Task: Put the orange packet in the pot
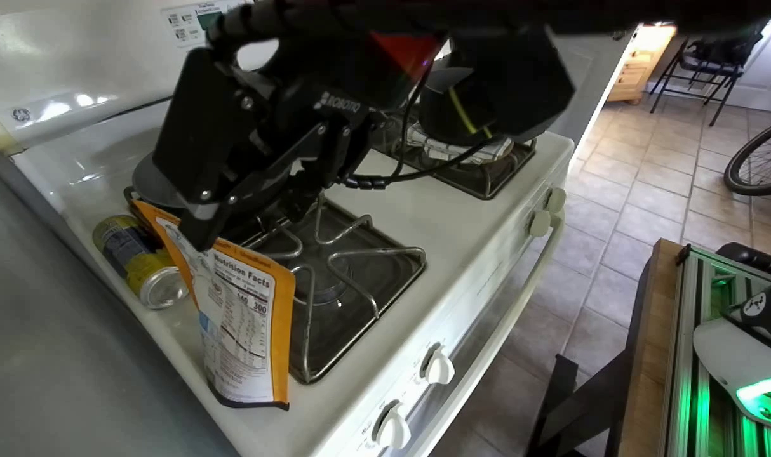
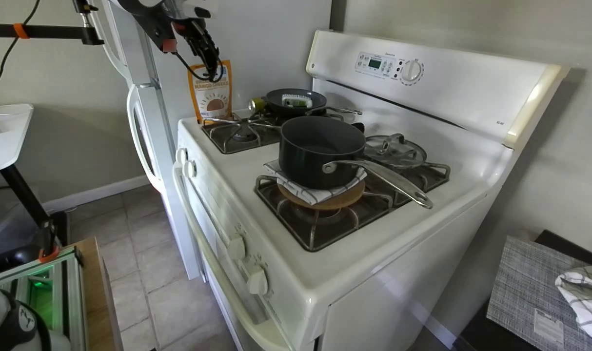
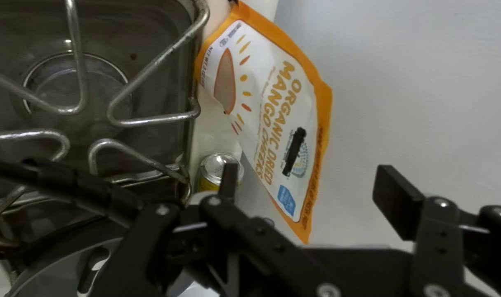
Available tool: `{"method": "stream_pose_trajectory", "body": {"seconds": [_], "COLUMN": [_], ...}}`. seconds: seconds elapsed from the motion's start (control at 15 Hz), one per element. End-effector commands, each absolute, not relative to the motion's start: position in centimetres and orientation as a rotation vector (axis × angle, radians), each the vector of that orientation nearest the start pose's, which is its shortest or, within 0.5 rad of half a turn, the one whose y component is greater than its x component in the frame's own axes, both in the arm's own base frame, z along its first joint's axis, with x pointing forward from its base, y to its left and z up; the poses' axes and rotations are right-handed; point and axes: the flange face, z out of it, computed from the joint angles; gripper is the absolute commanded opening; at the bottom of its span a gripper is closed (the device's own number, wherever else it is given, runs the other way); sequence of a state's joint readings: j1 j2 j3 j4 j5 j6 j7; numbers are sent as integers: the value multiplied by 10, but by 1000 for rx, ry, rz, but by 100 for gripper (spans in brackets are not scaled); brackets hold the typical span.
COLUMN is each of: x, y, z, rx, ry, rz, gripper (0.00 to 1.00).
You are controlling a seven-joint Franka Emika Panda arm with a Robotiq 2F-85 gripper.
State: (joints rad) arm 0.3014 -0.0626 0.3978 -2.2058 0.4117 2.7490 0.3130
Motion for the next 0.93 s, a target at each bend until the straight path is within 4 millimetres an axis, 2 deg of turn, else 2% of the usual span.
{"method": "stream_pose_trajectory", "body": {"seconds": [0.0, 0.07, 0.53, 0.6, 0.73, 0.87], "x": [449, 451, 458, 458, 456, 452], "y": [359, 359, 378, 382, 387, 390], "z": [463, 459, 433, 433, 437, 452], "rx": [-2629, -2640, -2692, -2694, -2703, -2703], "ry": [-13, 3, 32, 24, -2, -33], "rz": [-525, -535, -484, -483, -486, -490], "gripper": [72, 61, 4, 0, 0, 1]}}
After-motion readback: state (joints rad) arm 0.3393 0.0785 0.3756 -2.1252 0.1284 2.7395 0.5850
